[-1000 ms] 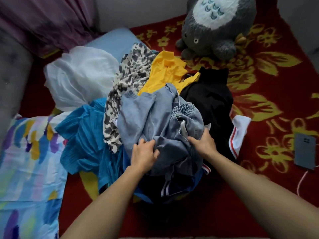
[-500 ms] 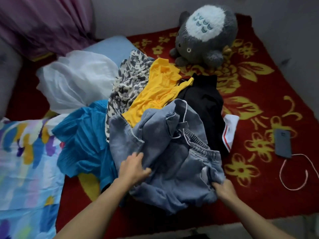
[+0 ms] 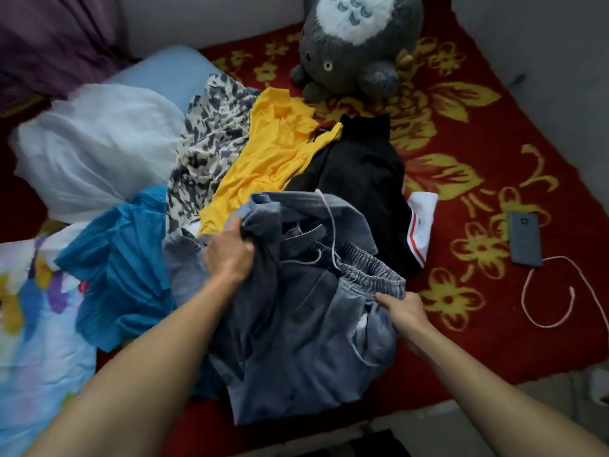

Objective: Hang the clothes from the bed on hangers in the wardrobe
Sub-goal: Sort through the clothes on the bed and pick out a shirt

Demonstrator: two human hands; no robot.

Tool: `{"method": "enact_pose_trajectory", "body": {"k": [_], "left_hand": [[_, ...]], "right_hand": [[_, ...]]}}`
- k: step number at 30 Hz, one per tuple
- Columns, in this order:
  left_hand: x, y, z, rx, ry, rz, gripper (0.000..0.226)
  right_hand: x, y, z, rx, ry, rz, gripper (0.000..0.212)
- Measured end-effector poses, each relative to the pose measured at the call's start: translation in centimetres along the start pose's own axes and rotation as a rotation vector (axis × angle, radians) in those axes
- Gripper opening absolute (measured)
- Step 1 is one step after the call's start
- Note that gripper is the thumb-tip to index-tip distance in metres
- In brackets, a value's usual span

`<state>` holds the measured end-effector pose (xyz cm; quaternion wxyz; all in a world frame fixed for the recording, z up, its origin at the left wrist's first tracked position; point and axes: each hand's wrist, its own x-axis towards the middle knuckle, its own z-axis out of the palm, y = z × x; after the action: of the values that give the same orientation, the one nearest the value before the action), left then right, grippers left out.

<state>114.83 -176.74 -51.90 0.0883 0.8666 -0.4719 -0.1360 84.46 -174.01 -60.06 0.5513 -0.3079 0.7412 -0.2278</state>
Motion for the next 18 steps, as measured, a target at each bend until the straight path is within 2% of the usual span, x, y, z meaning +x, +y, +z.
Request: {"method": "enact_pose_trajectory", "body": {"k": [2,4,6,8,10,12,14,16,18], "left_hand": [[1.1,-1.7,-2.7,-0.021,0.074,-0.122,0.032],[2.4,-2.3,-4.6,0.024,0.145,-0.135,0.034],[3.5,-1.1,-5.2,0.1,0.229,-0.008,0.054],[3.7,2.1,-4.1,0.126,0.255,0.289,0.07],[3.1,6.3,-1.2,0.103,0.081,0.608,0.066],[2.0,9.8,3.2,0.123,-0.222,0.71,0.069],[1.9,11.2,7.1,0.133,-0.404,0.561,0.087],[3.1,11.0,9.7,0.039,-0.466,0.335,0.1],[4.3,10.3,10.1,-0.072,-0.545,0.263,0.09]], "right_hand": [[1.2,-0.5,-2.7,0.077,0.13,-0.12,0.011],[2.7,-1.1,-5.9,0.1,0.258,-0.15,0.016],[4.1,-1.5,-8.7,0.074,0.34,-0.125,0.005],[5.1,-1.8,-10.2,-0.003,0.344,-0.126,0.017],[4.7,-2.4,-10.7,0.008,0.289,-0.209,0.01],[4.2,-2.4,-10.9,0.035,0.26,-0.257,0.019],[3.6,-1.7,-11.5,0.065,0.262,-0.316,0.021],[3.7,-0.3,-12.7,0.074,0.281,-0.376,0.022],[4.0,1.3,-13.8,0.077,0.307,-0.379,0.025]]}}
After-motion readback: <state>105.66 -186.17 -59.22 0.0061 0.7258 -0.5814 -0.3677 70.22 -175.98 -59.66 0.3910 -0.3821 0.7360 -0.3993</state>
